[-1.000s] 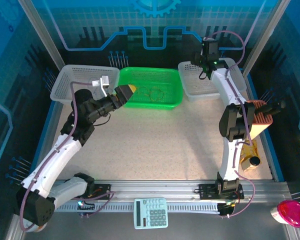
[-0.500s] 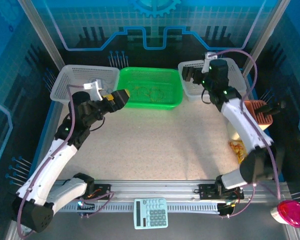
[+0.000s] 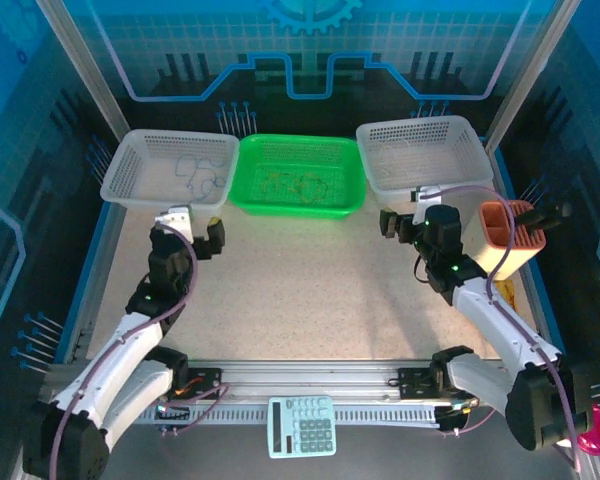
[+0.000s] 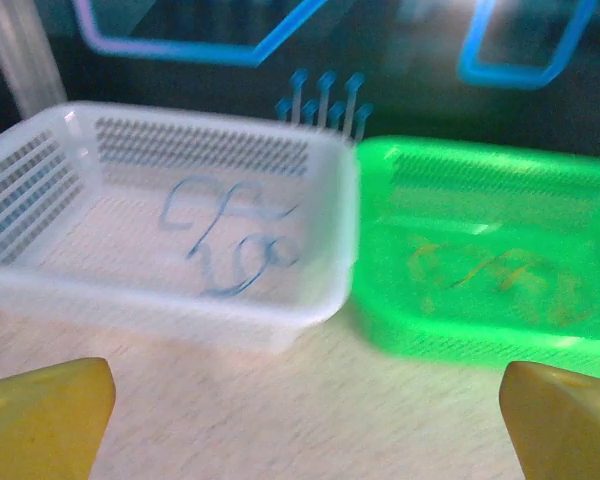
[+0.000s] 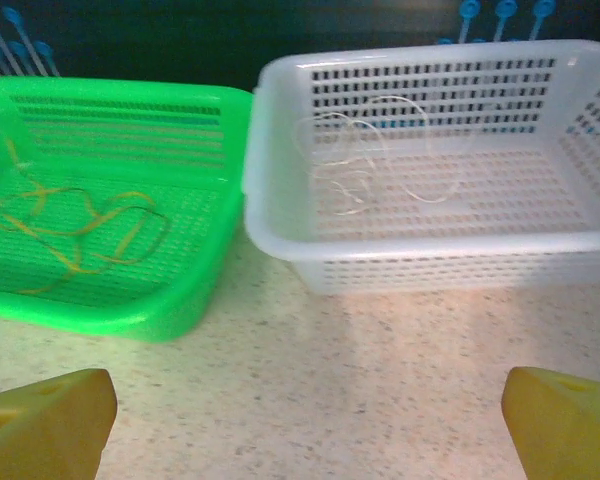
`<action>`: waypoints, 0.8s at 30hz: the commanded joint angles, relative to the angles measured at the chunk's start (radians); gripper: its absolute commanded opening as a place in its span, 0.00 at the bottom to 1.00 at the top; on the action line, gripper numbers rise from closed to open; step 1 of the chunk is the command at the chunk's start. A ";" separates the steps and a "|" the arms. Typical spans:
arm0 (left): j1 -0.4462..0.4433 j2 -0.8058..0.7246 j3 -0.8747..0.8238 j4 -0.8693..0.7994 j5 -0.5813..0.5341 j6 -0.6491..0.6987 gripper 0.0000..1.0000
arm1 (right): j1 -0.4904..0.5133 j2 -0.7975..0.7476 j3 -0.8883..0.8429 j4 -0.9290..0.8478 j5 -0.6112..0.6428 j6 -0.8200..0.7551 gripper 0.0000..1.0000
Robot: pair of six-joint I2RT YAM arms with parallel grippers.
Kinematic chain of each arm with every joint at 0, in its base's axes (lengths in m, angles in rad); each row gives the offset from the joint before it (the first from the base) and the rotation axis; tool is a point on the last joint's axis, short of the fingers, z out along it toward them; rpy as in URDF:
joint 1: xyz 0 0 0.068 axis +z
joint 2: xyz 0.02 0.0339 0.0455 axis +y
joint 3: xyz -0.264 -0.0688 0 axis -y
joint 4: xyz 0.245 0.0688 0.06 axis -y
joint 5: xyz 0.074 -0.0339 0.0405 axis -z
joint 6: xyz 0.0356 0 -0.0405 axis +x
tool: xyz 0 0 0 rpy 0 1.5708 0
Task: Untangle the cables
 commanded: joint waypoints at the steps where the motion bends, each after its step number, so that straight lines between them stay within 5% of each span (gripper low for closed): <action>1: 0.041 0.027 -0.066 0.183 -0.084 0.043 0.99 | -0.016 -0.006 -0.069 0.159 0.146 -0.054 1.00; 9: 0.055 0.354 -0.183 0.593 -0.125 0.039 0.99 | -0.048 0.162 -0.261 0.491 0.258 -0.115 1.00; 13: 0.065 0.539 -0.216 0.890 -0.045 0.085 0.99 | -0.056 0.307 -0.346 0.841 0.145 -0.186 1.00; 18: 0.118 0.683 -0.178 0.957 0.134 0.090 0.99 | -0.088 0.544 -0.367 1.121 0.062 -0.202 1.00; 21: 0.146 0.782 -0.162 1.025 0.229 0.092 0.99 | -0.106 0.499 -0.327 0.974 -0.026 -0.196 1.00; 24: 0.153 0.763 -0.085 0.839 0.276 0.098 0.99 | -0.148 0.503 -0.247 0.826 -0.150 -0.196 1.00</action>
